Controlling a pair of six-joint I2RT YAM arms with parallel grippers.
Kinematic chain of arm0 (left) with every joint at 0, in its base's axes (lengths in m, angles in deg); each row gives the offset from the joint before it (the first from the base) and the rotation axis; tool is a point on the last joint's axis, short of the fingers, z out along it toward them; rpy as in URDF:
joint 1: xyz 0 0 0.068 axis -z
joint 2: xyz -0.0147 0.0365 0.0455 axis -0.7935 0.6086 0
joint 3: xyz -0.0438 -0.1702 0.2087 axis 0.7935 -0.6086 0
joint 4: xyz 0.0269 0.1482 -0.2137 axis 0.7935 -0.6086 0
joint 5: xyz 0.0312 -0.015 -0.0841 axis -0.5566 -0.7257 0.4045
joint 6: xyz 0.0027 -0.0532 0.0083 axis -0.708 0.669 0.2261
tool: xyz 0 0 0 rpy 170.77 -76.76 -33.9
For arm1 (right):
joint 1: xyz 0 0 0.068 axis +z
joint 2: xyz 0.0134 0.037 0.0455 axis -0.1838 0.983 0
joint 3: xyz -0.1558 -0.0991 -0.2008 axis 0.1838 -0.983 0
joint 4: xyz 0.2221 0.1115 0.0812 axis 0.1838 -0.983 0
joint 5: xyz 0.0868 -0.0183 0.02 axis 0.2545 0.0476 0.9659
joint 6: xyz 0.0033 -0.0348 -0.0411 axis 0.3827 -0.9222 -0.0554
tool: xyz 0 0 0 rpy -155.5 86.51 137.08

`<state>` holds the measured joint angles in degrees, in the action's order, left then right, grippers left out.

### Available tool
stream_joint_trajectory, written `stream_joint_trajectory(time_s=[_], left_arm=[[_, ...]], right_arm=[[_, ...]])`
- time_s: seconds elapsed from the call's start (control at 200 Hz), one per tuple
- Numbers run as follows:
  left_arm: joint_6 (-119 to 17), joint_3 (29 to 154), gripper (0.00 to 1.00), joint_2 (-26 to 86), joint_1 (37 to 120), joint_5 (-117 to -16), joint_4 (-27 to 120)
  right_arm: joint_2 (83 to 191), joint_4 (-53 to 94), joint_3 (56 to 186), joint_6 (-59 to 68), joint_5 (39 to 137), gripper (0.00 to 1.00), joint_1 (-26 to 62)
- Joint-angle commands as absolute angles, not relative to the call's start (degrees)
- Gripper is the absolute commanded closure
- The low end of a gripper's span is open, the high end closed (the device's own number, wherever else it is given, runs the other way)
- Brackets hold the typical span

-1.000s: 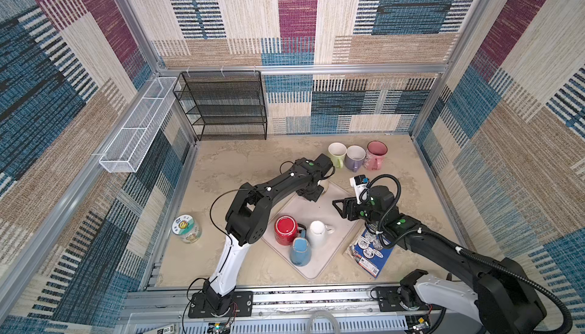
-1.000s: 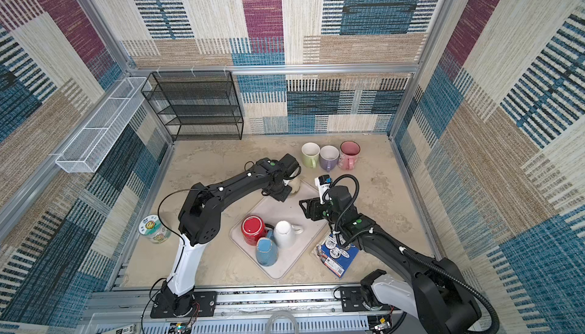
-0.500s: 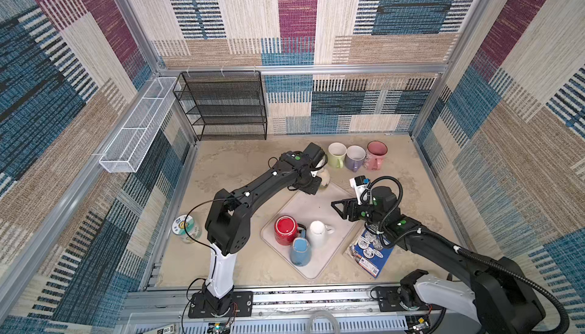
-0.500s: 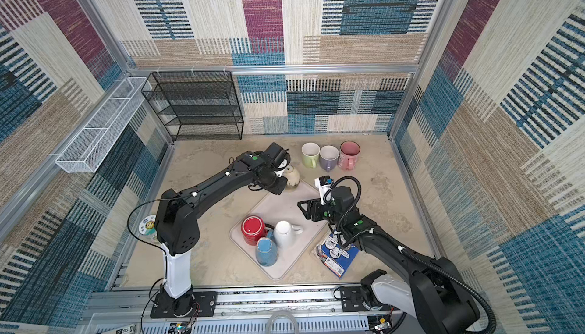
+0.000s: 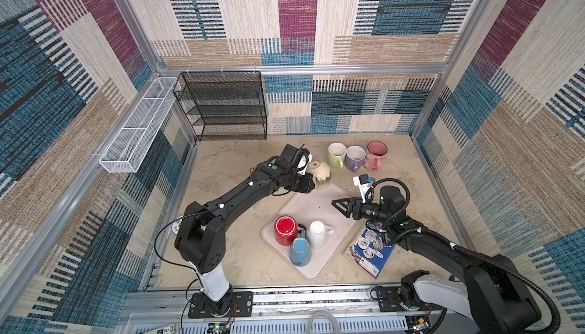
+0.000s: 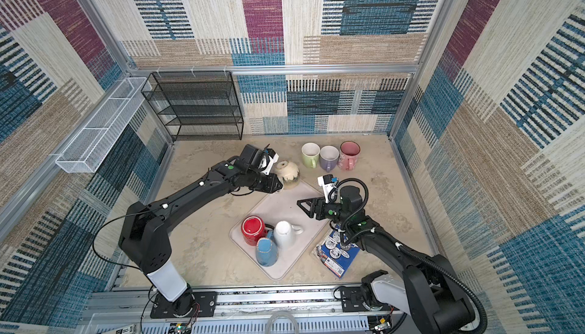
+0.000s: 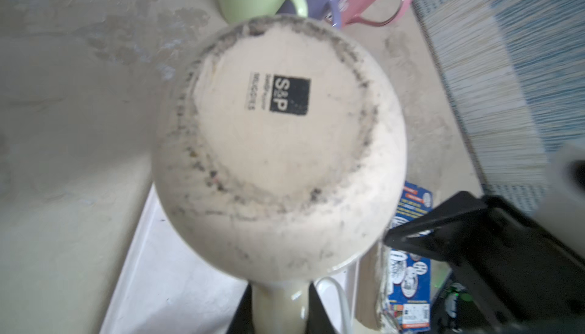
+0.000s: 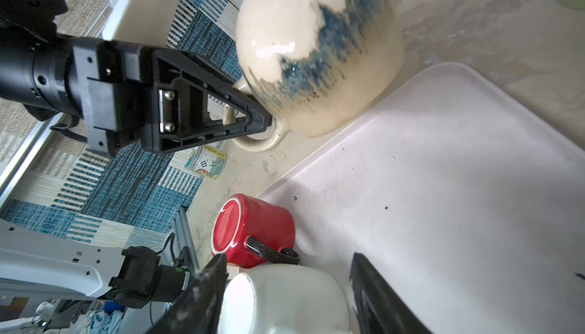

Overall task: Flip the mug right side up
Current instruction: 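Turn the cream mug sideways with the left gripper while the right gripper approaches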

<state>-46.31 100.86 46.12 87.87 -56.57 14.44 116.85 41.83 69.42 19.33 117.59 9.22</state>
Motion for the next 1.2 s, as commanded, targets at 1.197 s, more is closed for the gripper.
stream_joint_trajectory(time_s=[1.197], left_arm=[[-22.48,82.84,1.0,36.99,85.47,-38.78,65.38]], right_arm=[[129.51,76.08,75.92,44.61,126.12,0.53,8.98]])
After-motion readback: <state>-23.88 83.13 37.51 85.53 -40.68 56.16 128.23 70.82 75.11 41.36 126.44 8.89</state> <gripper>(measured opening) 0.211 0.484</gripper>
